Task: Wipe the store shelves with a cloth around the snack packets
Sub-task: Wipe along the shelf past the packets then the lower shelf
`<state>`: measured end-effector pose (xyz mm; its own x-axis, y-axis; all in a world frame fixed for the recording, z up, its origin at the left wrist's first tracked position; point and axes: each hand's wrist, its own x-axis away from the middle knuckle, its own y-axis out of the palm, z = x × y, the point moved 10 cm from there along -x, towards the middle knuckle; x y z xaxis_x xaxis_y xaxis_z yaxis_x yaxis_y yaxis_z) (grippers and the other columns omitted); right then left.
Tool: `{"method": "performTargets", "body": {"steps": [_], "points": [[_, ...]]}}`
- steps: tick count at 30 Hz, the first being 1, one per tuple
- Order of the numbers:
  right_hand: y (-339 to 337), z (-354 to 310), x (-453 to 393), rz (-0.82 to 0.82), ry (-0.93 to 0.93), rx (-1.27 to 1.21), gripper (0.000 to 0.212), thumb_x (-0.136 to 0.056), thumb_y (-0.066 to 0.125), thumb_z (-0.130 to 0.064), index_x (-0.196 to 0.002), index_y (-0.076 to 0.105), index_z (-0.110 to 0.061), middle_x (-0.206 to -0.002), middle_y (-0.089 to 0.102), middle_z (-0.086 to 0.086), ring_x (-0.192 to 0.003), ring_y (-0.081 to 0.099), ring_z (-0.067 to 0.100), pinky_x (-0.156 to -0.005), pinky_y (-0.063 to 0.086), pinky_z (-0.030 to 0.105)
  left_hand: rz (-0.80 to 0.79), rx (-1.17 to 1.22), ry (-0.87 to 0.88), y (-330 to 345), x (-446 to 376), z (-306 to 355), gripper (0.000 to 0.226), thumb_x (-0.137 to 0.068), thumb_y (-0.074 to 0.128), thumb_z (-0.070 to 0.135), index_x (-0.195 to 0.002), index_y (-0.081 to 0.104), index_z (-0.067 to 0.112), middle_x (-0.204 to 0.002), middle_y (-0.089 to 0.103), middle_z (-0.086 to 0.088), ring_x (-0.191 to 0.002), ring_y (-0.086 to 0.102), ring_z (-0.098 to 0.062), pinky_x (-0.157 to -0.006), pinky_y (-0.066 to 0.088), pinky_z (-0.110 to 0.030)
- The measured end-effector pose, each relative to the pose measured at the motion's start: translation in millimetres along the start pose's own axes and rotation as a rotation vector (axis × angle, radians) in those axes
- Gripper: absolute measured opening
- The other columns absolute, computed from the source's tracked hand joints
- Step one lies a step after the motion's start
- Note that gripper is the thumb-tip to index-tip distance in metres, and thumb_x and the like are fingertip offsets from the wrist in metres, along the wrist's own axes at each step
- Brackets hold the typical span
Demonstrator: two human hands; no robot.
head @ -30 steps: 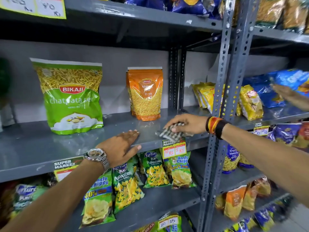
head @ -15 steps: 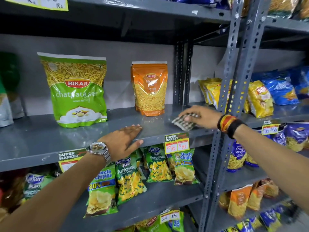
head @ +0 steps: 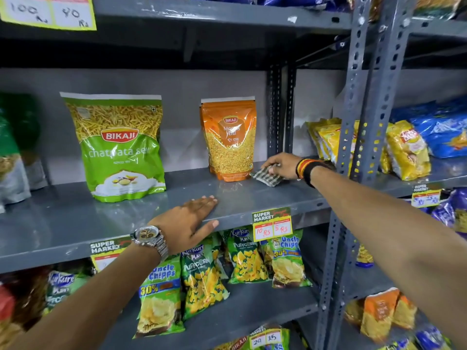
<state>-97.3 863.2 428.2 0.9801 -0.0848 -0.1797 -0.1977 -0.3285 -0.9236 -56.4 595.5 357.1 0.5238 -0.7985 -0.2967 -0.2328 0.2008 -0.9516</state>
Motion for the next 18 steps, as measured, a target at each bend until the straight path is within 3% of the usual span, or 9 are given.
{"method": "performTargets", "body": {"steps": [3, 5, 9, 12, 15, 18], "points": [[17.6, 7.0, -29.1, -0.038, 0.008, 0.027, 0.029, -0.097, 0.049, -0.016, -0.113, 0.068, -0.029, -0.125, 0.065, 0.005, -0.114, 0.059, 0.024, -0.099, 0.047, 0.035, 0.012, -0.015, 0.009, -1.5, -1.3, -1.9, 0.073, -0.098, 0.016, 0.062, -0.160, 0.012, 0.023, -0.166, 0.020, 0.003, -0.150, 0.021, -0.011, -0.117, 0.010, -0.022], [27.2, 10.9, -41.4, -0.036, 0.012, 0.072, 0.034, -0.098, 0.044, -0.017, -0.114, 0.067, -0.035, -0.124, 0.064, 0.004, -0.115, 0.056, 0.025, -0.099, 0.044, 0.030, 0.022, -0.021, 0.021, -0.5, -2.4, -2.6, 0.071, -0.100, 0.018, 0.062, -0.160, 0.012, 0.023, -0.166, 0.019, 0.004, -0.151, 0.020, -0.010, -0.118, 0.008, -0.022], [34.2, 7.8, -41.7, -0.055, 0.010, 0.137, 0.039, -0.102, 0.034, -0.021, -0.124, 0.058, -0.042, -0.108, 0.045, 0.004, -0.118, 0.046, 0.030, -0.099, 0.035, 0.035, 0.043, -0.015, 0.025, 0.4, -7.4, -6.9, 0.069, -0.101, 0.023, 0.060, -0.160, 0.015, 0.023, -0.165, 0.022, 0.003, -0.150, 0.021, -0.009, -0.118, 0.007, -0.021], [38.0, -12.6, -16.5, -0.225, -0.092, 0.071, 0.035, -0.102, 0.037, -0.019, -0.127, 0.058, -0.032, -0.122, 0.055, -0.003, -0.114, 0.053, 0.016, -0.090, 0.037, 0.027, 0.030, -0.020, 0.027, 2.2, -8.0, -5.2, 0.069, -0.102, 0.023, 0.059, -0.159, 0.017, 0.022, -0.165, 0.024, 0.002, -0.150, 0.023, -0.011, -0.119, 0.010, -0.022], [24.8, -22.5, 6.5, -0.282, -0.095, -0.027, 0.031, -0.103, 0.039, -0.017, -0.125, 0.059, -0.025, -0.108, 0.058, -0.018, -0.090, 0.056, -0.009, -0.078, 0.039, 0.011, 0.026, -0.019, 0.029, 1.8, -7.1, -4.2, 0.070, -0.101, 0.022, 0.060, -0.159, 0.018, 0.020, -0.164, 0.025, 0.000, -0.149, 0.025, -0.013, -0.120, 0.014, -0.025], [10.6, -6.0, -7.3, -0.112, -0.017, -0.115, 0.033, -0.101, 0.041, -0.013, -0.121, 0.064, -0.025, -0.122, 0.064, -0.001, -0.110, 0.058, 0.014, -0.091, 0.041, 0.023, 0.014, -0.030, 0.018, 3.3, -4.7, -7.7, 0.072, -0.100, 0.018, 0.062, -0.159, 0.017, 0.021, -0.165, 0.024, 0.001, -0.149, 0.025, -0.012, -0.120, 0.016, -0.026]]}}
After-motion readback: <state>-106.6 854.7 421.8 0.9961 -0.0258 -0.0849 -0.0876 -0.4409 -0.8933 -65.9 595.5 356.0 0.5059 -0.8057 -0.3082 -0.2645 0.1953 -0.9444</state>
